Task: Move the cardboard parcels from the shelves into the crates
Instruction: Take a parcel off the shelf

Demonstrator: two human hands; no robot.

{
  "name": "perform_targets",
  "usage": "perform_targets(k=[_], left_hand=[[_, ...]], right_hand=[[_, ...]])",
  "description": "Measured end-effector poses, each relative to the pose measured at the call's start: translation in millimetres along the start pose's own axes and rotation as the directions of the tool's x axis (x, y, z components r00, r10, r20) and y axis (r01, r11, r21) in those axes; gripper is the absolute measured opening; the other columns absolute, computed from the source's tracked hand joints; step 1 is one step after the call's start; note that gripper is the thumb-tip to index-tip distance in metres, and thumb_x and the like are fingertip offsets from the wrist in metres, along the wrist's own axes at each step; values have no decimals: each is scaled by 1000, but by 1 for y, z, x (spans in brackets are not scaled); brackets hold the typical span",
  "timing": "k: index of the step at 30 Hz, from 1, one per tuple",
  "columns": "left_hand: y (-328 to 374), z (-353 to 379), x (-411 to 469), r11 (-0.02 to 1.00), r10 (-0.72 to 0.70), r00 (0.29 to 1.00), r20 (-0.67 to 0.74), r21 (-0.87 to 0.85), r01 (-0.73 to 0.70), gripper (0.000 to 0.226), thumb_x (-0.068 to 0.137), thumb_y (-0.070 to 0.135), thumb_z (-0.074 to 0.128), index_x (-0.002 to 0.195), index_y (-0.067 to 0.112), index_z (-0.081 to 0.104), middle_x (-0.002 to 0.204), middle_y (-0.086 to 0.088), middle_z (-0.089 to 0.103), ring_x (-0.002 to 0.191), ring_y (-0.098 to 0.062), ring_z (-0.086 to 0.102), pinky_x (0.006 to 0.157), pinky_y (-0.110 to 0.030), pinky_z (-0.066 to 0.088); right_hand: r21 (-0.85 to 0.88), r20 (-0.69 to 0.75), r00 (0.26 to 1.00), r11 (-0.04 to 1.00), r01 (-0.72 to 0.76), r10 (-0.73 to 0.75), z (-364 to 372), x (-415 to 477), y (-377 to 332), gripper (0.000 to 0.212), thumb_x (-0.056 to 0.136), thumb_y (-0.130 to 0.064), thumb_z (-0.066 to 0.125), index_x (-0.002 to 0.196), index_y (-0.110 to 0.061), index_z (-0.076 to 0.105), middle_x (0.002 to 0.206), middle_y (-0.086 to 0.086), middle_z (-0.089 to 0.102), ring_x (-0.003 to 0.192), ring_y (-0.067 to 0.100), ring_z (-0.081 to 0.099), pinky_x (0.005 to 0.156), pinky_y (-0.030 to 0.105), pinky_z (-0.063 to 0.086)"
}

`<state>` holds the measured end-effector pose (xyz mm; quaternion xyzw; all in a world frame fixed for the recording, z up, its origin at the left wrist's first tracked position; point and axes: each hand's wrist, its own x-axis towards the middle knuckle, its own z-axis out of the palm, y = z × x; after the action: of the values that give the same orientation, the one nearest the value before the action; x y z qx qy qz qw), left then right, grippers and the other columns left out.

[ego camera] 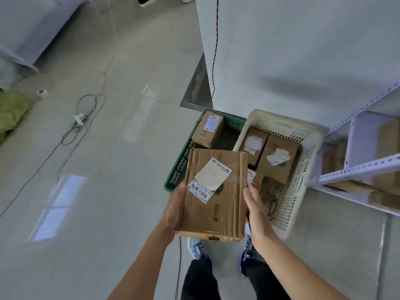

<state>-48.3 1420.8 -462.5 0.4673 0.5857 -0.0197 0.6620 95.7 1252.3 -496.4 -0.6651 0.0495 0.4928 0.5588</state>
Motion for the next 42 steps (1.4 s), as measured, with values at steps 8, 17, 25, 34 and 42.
perform_targets(k=[8, 17, 25, 34, 42], left_hand=[[-8, -74, 172, 964, -100, 995, -15, 247, 100, 57, 89, 81, 42, 102, 41, 80, 88, 30, 78, 92, 3, 75, 77, -26, 56], [-54, -90, 403, 865, -149, 988, 27, 487, 117, 68, 90, 71, 37, 119, 23, 75, 128, -6, 71, 132, -34, 57, 122, -56, 39], [-133, -98, 531, 840, -164, 986, -22, 521, 151, 24, 106, 54, 49, 91, 36, 53, 103, 10, 41, 135, -26, 46, 121, -50, 40], [-157, -89, 582, 798, -96, 994, 51, 601, 46, 38, 113, 41, 41, 137, 19, 60, 143, -9, 60, 133, -30, 56, 122, -53, 39], [-175, -95, 589, 826, -105, 982, 155, 564, -1, 47, 116, 45, 35, 160, 31, 47, 159, 2, 53, 149, -24, 46, 128, -52, 33]], right_hand=[[5, -29, 977, 978, -209, 209, 100, 126, 74, 67, 107, -65, 36, 167, -46, 14, 177, -17, 12, 164, 12, 10, 133, 48, 11], [195, -205, 913, 929, -316, 353, 171, 304, 193, 63, 110, -61, 39, 167, -47, 16, 176, -15, 21, 161, 16, 23, 130, 60, 20], [142, -153, 873, 885, -444, 462, 186, 419, 275, 63, 109, -61, 39, 164, -56, 8, 170, -8, 35, 153, 28, 37, 121, 71, 31], [192, -155, 876, 884, -427, 457, 201, 483, 316, 76, 109, -40, 53, 161, -63, 2, 177, -9, 19, 159, 29, 27, 124, 68, 25], [224, -93, 889, 879, -421, 449, 208, 506, 322, 92, 97, -26, 59, 162, -60, 3, 179, -9, 13, 162, 26, 21, 130, 61, 16]])
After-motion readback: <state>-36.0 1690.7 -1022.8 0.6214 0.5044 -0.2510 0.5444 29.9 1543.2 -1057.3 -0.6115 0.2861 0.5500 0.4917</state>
